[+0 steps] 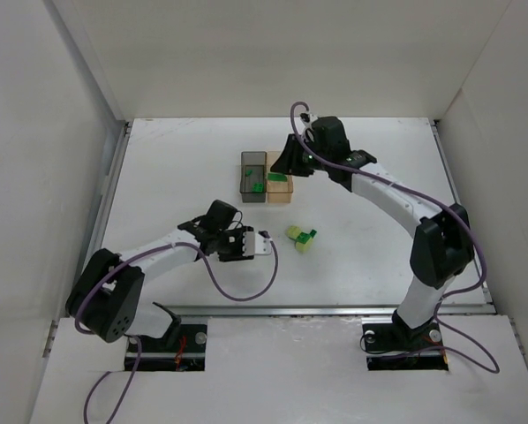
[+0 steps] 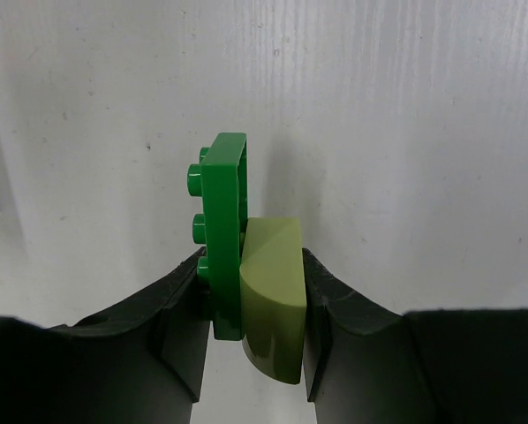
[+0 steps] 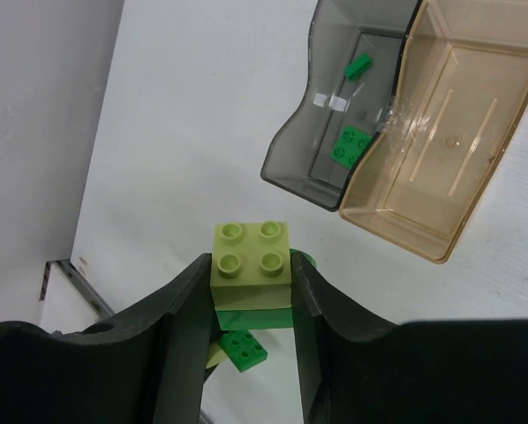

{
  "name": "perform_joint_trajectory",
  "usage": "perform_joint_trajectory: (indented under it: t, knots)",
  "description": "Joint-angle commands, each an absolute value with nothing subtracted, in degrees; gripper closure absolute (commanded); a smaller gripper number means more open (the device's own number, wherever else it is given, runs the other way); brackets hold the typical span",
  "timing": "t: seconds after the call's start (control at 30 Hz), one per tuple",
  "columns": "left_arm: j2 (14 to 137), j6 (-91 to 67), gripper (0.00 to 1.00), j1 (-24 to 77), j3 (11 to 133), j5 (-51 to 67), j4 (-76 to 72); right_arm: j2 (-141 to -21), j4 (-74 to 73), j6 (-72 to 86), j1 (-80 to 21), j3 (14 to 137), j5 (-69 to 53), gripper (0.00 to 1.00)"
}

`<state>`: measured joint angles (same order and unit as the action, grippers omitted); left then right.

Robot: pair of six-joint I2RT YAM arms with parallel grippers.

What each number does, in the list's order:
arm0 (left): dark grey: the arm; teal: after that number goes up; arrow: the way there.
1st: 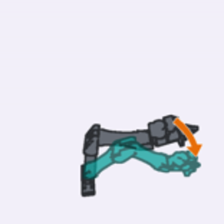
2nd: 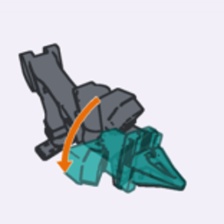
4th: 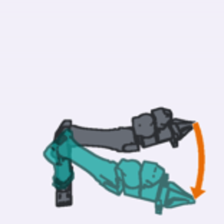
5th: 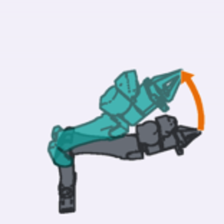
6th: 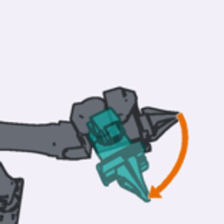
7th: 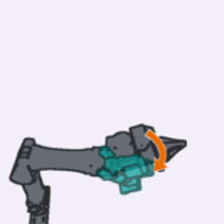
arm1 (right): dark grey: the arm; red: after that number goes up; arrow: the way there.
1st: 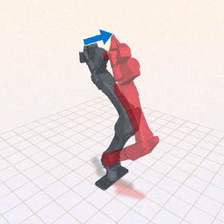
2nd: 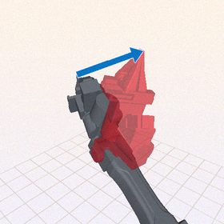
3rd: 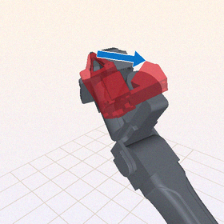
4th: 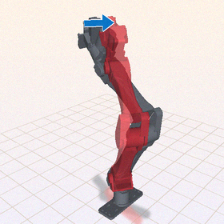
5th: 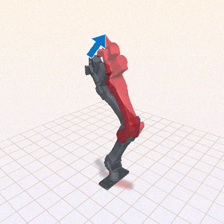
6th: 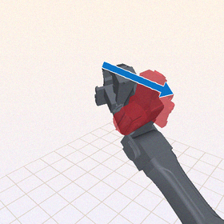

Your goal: Sort the legos into containers by color

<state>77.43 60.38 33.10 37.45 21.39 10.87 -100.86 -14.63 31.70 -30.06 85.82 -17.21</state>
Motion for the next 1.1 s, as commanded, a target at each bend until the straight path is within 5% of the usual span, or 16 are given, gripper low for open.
perform_joint_trajectory:
  t: [0.0, 0.17, 0.33, 0.5, 0.57, 0.77, 0.9, 1.07]
  knots:
    - [78.8, 61.0, 0.82, 32.9, 38.4, 23.5, 9.2, -97.6, -13.7, 31.0, -29.8, 85.1, -15.4, 1.00]
    - [80.0, 59.2, 0.44, 32.9, 39.6, 23.5, 9.8, -95.8, -14.2, 30.5, -29.8, 84.5, -13.5, 1.00]
    - [77.2, 57.1, 0.24, 32.3, 40.9, 22.4, 7.7, -93.5, -14.8, 28.1, -29.8, 84.5, -12.9, 1.00]
    - [75.3, 42.6, 0.15, 31.6, 47.3, 17.6, -1.6, -89.9, -13.0, 28.9, -28.0, 86.1, -10.9, 1.00]
    - [74.7, 30.5, 0.00, 31.0, 52.7, 13.8, -4.3, -86.6, -9.5, 31.4, -28.0, 86.1, -8.8, 1.00]
    - [80.8, 9.4, 0.00, 30.5, 72.0, 9.0, -7.4, -82.8, -3.3, 36.8, -28.0, 88.8, -1.8, 1.00]
    - [83.2, 3.8, 0.00, 30.5, 83.0, 16.5, -6.9, -81.5, 0.4, 40.4, -28.0, 90.8, 0.1, 1.00]
    - [82.5, -1.6, 0.09, 29.9, 80.2, 35.2, -15.6, -80.3, 1.0, 44.0, -28.0, 91.3, 0.1, 1.00]
